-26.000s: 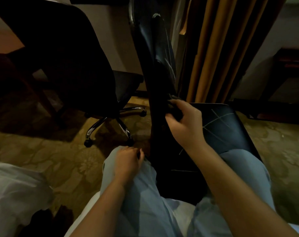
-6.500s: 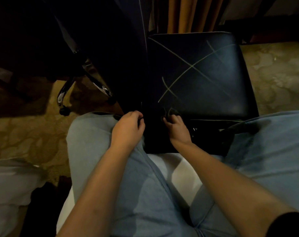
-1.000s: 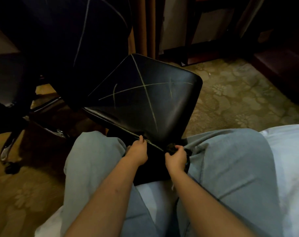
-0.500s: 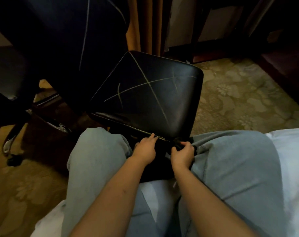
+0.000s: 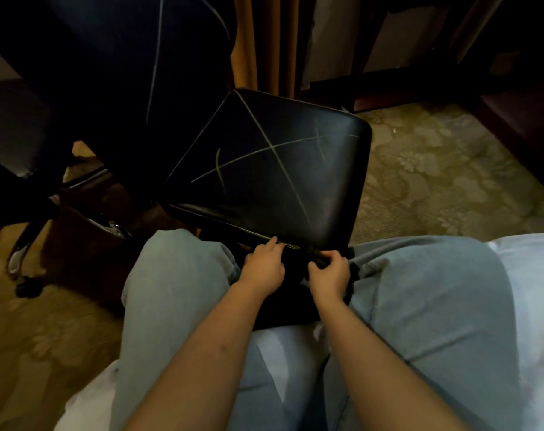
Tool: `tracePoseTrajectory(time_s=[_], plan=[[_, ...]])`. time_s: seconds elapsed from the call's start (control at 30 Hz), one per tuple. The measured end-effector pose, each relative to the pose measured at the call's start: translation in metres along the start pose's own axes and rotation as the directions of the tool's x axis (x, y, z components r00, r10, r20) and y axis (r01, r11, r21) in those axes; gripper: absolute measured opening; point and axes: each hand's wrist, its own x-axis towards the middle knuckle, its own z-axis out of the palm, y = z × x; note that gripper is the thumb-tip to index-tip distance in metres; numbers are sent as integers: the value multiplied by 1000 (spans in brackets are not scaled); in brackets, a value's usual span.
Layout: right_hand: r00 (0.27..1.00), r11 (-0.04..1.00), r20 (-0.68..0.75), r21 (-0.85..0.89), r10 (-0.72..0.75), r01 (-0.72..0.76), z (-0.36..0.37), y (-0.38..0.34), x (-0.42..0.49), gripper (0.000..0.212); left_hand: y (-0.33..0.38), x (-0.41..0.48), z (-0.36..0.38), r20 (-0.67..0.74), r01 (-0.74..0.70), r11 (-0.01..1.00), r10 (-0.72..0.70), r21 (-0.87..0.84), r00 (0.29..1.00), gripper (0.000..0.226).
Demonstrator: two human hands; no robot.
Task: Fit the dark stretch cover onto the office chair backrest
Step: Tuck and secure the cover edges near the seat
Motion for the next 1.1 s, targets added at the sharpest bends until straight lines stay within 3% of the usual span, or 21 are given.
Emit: tracePoseTrajectory(time_s=[0.1,0.17,0.3,0.5,0.7,0.8,0.9,1.0,1.1], plan=[[982,984,-92,80,164,-157,-7,1,6,24,4,-1,0,-14,-8,1000,8,-15,1000,52],[979,983,-104,78,173,-166,-7,0,6,26,4,-2,1,-6,-7,1000,6,-10,1000,52],[999,999,7,-26,-42,42,1,0,3,28,1,-3,-1,-8,8,1000,-8,12,1000,51],[966,979,180,-49,-187,199,4,-4,5,28,0,-3,-3,-8,23,1000,-22,9,1000,52],[996,999,-79,20,49,-48,-5,0,14,26,2,-4,-3,-14,15,1000,-16,-5,1000,52],[982,986,-112,86,152,-142,-9,0,17,27,1,-5,-4,-17,10,1000,-10,-8,1000,49],[998,1000,-66,-6,6,-7,-6,-3,10,27,0,-6,-5,-20,14,1000,-14,-13,1000,48],[971,970,118,-106,-207,220,0,-6,3,28,0,-5,-4,-20,21,1000,-21,-4,1000,49],[941,946,219,-139,-259,293,3,-7,3,30,-1,-3,-2,-9,32,999,-32,0,999,51]])
